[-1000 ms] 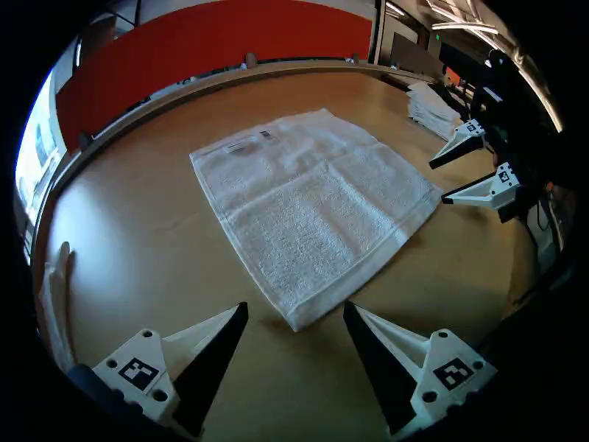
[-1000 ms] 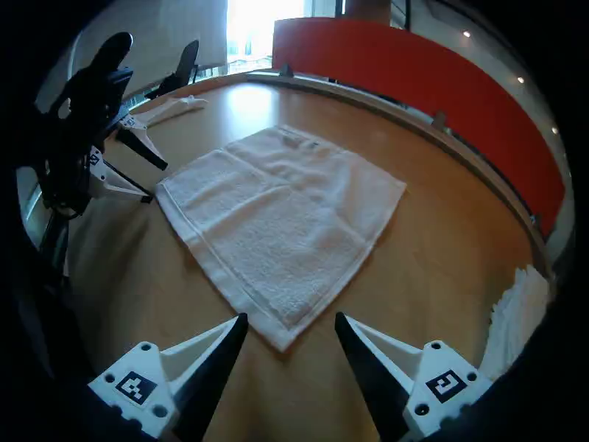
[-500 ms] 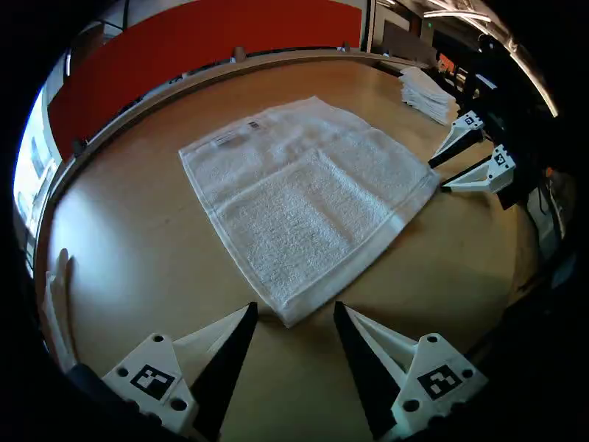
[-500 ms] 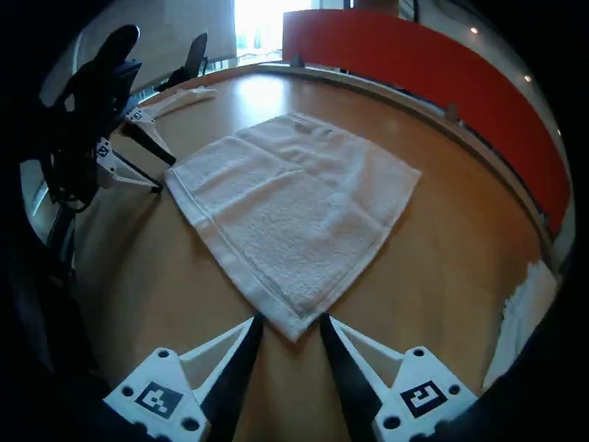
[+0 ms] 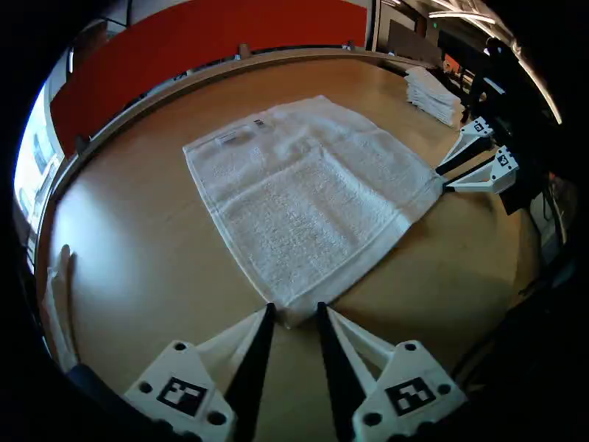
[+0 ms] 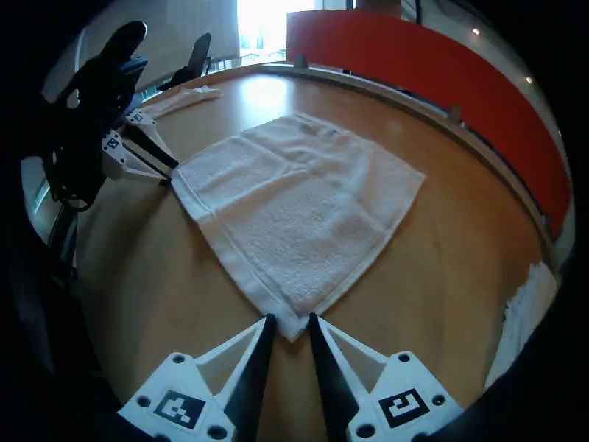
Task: Fold towel
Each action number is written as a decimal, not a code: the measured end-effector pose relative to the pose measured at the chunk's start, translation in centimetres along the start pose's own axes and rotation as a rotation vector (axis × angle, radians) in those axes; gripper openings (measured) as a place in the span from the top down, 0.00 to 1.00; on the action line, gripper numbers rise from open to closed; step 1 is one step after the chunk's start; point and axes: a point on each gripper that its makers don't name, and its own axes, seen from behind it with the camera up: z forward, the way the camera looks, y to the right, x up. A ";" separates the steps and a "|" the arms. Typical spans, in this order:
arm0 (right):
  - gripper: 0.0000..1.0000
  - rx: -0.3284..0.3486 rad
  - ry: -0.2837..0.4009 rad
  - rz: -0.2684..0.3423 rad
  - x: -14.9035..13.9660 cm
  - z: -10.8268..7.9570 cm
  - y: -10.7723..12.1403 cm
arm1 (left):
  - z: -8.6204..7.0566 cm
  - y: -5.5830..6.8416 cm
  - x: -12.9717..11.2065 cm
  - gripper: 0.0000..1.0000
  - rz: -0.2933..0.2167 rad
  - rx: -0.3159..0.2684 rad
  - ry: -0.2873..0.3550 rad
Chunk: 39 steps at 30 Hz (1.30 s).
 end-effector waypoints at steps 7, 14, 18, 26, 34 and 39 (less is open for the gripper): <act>0.84 -0.022 0.001 0.015 0.2 -0.1 0.3 | 0.0 0.0 0.0 0.87 -0.015 0.010 -0.006; 0.86 -0.038 0.023 0.039 0.9 -0.7 0.7 | -0.5 0.6 0.3 0.90 -0.052 -0.005 0.004; 0.87 -0.042 0.041 0.048 1.5 -1.3 0.8 | -1.2 0.7 0.9 0.90 -0.069 -0.003 0.021; 0.87 -0.046 0.097 0.051 3.9 -3.5 0.5 | -3.5 0.2 2.6 0.90 -0.089 0.013 0.051; 0.87 -0.063 0.170 0.049 7.5 -6.5 0.6 | -6.6 -0.1 4.8 0.90 -0.107 0.022 0.092; 0.87 -0.068 0.205 0.056 9.2 -8.6 0.4 | -8.5 0.1 5.9 0.90 -0.111 0.022 0.110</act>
